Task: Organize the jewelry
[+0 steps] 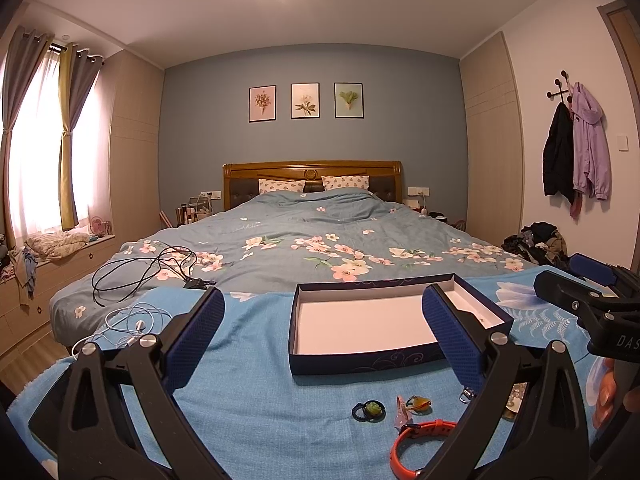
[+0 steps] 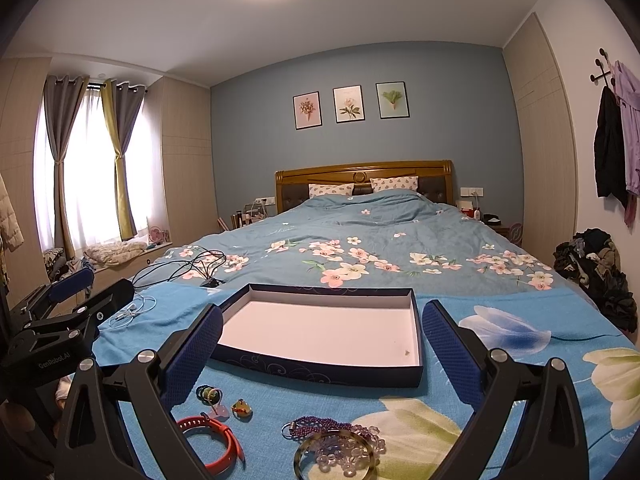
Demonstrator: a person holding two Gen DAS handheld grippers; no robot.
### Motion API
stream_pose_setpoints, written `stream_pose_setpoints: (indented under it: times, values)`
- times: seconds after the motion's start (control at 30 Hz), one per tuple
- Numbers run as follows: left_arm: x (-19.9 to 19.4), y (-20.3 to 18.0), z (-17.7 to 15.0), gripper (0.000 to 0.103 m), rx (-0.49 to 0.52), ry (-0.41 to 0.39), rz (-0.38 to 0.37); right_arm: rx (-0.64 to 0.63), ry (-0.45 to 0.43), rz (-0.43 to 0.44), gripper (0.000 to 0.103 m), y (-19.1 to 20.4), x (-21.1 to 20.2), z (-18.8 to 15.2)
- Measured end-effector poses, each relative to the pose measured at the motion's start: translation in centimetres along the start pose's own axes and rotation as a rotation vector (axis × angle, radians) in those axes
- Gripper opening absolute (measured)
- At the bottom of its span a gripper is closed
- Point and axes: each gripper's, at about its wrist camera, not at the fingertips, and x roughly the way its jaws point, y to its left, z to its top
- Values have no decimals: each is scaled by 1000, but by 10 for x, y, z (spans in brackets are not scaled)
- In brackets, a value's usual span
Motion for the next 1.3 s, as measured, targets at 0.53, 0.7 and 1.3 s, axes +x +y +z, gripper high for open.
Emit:
stream_pose_setpoints:
  times: [0.53, 0.7, 1.3]
  values:
    - [5, 0, -7, 97, -6, 10, -3, 2, 4, -2, 96, 0, 2, 0]
    - [5, 0, -8, 97, -6, 11, -3, 2, 7, -3, 96, -1, 2, 0]
    - [42, -17, -45, 97, 141, 321, -203, -38, 334, -1, 90, -29, 21, -24]
